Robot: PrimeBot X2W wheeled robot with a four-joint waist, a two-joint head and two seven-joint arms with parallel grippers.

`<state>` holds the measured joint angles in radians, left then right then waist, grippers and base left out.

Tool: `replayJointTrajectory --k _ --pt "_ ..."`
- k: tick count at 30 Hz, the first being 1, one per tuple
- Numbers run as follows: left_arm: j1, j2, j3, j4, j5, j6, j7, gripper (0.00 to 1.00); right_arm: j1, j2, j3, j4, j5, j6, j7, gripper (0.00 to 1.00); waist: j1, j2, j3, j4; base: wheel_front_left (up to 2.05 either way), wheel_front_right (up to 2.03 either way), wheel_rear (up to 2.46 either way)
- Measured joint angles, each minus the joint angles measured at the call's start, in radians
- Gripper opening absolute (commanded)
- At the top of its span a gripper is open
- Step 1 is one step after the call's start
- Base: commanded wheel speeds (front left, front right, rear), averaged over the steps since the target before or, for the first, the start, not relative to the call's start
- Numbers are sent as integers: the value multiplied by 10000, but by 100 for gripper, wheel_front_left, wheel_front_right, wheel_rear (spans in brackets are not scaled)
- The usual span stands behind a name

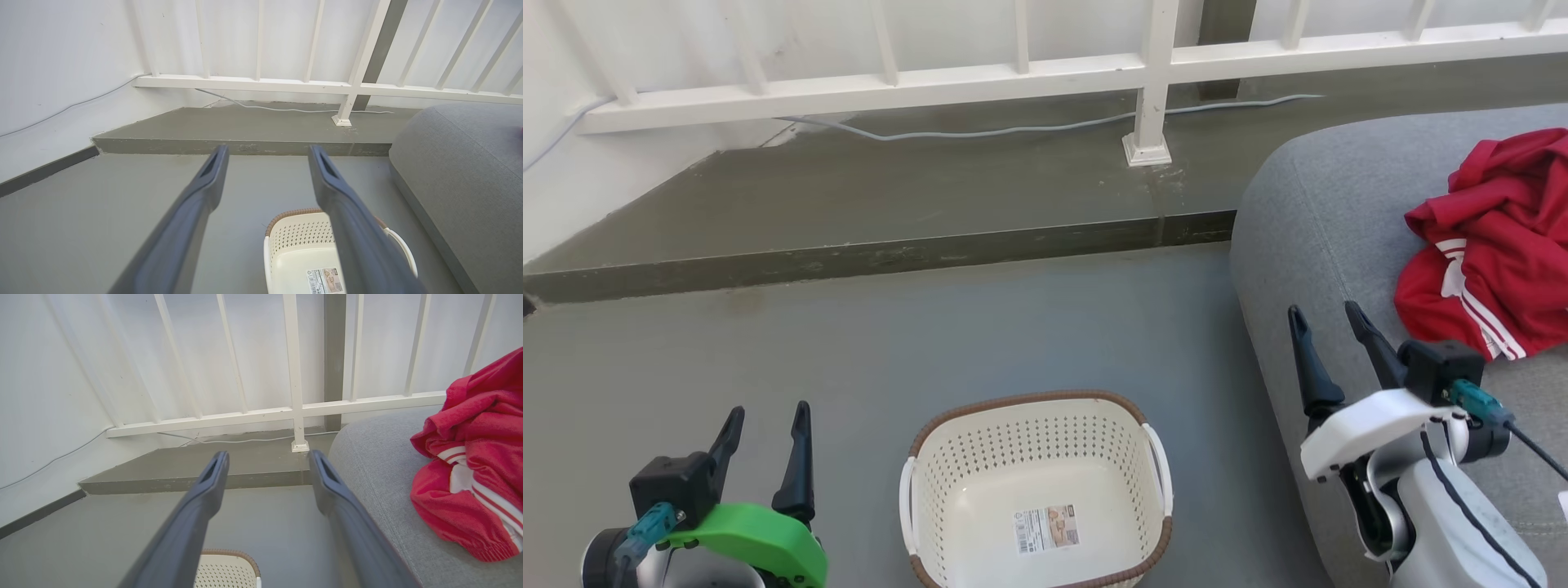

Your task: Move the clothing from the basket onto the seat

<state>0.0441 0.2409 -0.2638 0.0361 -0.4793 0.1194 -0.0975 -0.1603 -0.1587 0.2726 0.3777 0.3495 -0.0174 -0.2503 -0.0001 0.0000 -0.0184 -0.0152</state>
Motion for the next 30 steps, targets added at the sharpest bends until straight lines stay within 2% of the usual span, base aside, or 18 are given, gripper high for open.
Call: replayJointTrajectory --k 5,19,30 --pt "35 -27 88 -29 15 0 4 100 394 6 17 -445 -17 -205 2 100 0 0 -45 0 0 0 0" --pt "383 -150 385 -73 155 2 102 100 1118 -42 88 -1413 -77 -439 328 100 0 0 -71 -54 0 0 0" --pt "391 -286 539 -174 268 2 176 100 1496 -100 73 -2123 -77 -483 610 100 0 0 -53 -86 0 0 0"
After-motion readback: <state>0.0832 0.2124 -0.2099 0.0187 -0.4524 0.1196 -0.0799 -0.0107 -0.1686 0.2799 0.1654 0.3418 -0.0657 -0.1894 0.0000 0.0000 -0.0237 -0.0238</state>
